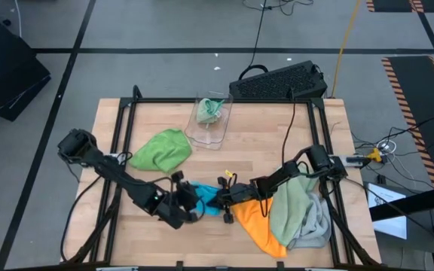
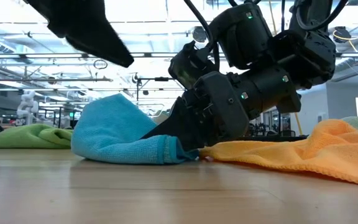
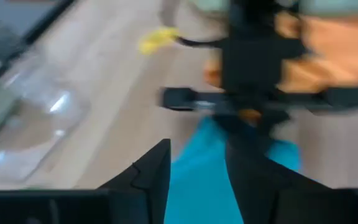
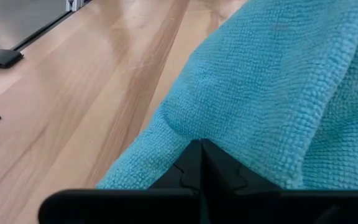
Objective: Fold microfiber towels
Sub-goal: Fold the blue towel, then put the folded blue towel into the transparent bin
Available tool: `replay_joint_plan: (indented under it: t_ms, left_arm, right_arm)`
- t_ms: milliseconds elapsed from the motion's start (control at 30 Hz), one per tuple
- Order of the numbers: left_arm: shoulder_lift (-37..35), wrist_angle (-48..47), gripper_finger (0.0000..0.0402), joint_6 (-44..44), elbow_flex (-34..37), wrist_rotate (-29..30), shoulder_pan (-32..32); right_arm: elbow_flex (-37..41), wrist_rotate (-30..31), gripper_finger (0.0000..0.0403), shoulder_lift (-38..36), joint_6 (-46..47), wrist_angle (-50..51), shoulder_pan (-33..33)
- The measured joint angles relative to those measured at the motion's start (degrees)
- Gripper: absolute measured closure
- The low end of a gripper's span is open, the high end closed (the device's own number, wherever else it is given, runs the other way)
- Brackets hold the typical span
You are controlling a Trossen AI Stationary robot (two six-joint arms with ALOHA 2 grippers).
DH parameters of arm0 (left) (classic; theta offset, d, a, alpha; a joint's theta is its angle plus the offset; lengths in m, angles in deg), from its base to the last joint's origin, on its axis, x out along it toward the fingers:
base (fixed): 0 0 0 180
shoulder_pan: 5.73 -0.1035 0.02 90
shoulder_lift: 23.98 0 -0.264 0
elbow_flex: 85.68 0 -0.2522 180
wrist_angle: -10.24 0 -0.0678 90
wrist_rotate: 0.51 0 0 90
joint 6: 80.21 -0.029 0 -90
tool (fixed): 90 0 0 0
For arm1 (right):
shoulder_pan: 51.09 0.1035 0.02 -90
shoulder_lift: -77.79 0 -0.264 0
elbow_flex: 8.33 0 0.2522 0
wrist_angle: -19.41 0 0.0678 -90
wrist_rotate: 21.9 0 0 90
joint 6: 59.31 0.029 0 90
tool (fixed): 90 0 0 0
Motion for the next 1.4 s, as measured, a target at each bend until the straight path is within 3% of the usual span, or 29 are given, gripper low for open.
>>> replay_joint_plan:
  t_ms: [133, 333, 467, 667, 900, 1033, 1167, 1400]
  left_arm:
    - [4.1, 2.66, 0.0276, -2.57, 2.54, -1.51, -0.53]
    - [5.87, 4.32, 0.0324, 3.87, 8.37, 0.82, -2.98]
    - [5.98, 6.16, 0.0347, 5.4, 12.24, -3.49, -4.99]
    - [5.89, 16.72, 0.0364, 5.09, 16.92, -6.69, -6.28]
    - [2.45, 14.56, 0.0366, 0.49, 16.72, -6.68, -4.91]
    - [-1.45, 14.39, 0.0346, -1.21, 15.66, -3.58, -3.02]
    - [-1.92, 15.91, 0.0296, -5.99, 14.15, -0.17, 0.52]
    - [4.95, 19.98, 0.0191, -21.37, 11.98, -0.01, 4.07]
  right_arm:
    - [0.02, 0.02, 0.0403, 0.02, -0.18, 0.08, 0.0]
    - [0.04, -0.89, 0.0403, 0.05, -0.6, 0.09, -0.02]
    - [0.09, -1.4, 0.0403, -0.08, -0.62, 0.15, -0.07]
    - [0.2, -1.38, 0.0403, -2.48, -2.2, 2.57, -0.09]
    - [0.24, -1.37, 0.0403, -5.6, -3.14, 8.59, -1.46]
    - [0.22, -1.71, 0.0403, -5.68, -1.41, 9.42, -2.38]
    - [0.2, -2.59, 0.0403, -5.7, -0.73, 9.33, -2.77]
    - [0.2, -2.78, 0.0403, -5.7, -0.04, 9.75, -3.95]
